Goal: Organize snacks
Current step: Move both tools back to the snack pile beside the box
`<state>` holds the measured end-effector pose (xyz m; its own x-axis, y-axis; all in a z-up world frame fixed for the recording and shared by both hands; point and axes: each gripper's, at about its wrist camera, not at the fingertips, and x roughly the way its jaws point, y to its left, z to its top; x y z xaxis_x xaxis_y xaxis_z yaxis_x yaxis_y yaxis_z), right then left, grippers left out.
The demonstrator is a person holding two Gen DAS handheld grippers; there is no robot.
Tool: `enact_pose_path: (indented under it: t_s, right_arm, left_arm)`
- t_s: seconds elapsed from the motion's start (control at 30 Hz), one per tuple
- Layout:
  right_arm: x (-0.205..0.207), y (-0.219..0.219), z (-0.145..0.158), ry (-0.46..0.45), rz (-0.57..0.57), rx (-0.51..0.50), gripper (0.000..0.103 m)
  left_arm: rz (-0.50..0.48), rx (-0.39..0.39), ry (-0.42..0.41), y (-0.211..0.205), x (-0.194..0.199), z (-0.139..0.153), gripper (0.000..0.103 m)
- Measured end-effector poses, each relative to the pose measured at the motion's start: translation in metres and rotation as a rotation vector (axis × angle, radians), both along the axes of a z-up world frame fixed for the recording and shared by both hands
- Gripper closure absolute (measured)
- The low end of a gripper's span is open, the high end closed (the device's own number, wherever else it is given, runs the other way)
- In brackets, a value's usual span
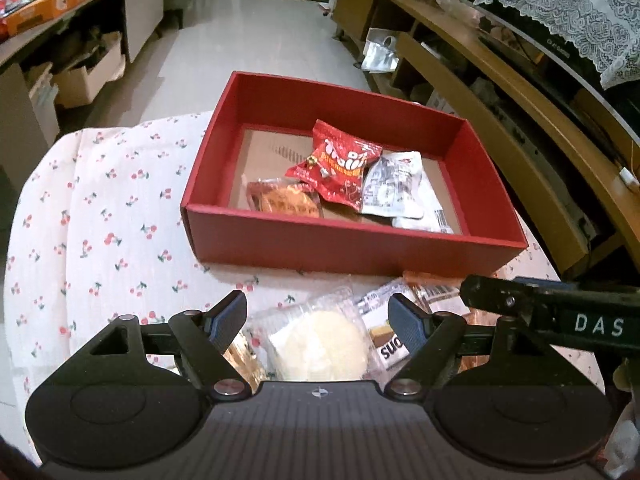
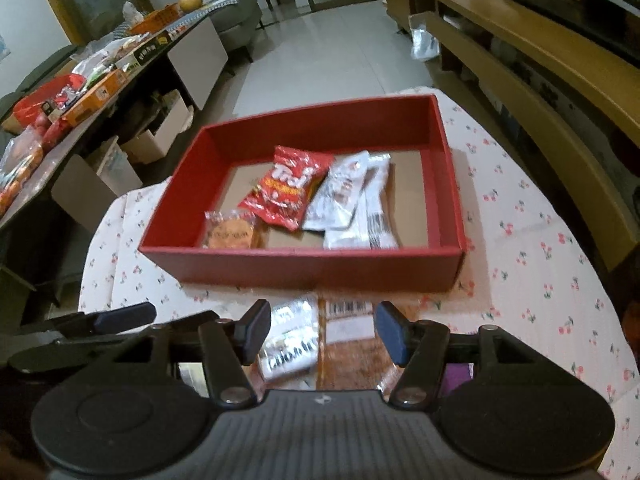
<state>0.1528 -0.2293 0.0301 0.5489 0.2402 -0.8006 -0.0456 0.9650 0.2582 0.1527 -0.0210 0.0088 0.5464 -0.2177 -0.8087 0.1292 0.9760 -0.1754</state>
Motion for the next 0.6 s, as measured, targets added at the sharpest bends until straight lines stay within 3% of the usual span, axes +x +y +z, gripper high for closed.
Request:
enact_pose_path:
  t_s: [0.6]
  right_arm:
    - [-0.012,-0.021,-0.010,0.045,-0.028,0.006,0.024]
  left_arm:
    - [0.056,-0.016,0.099,-0.007,0.001,-0.028,0.019]
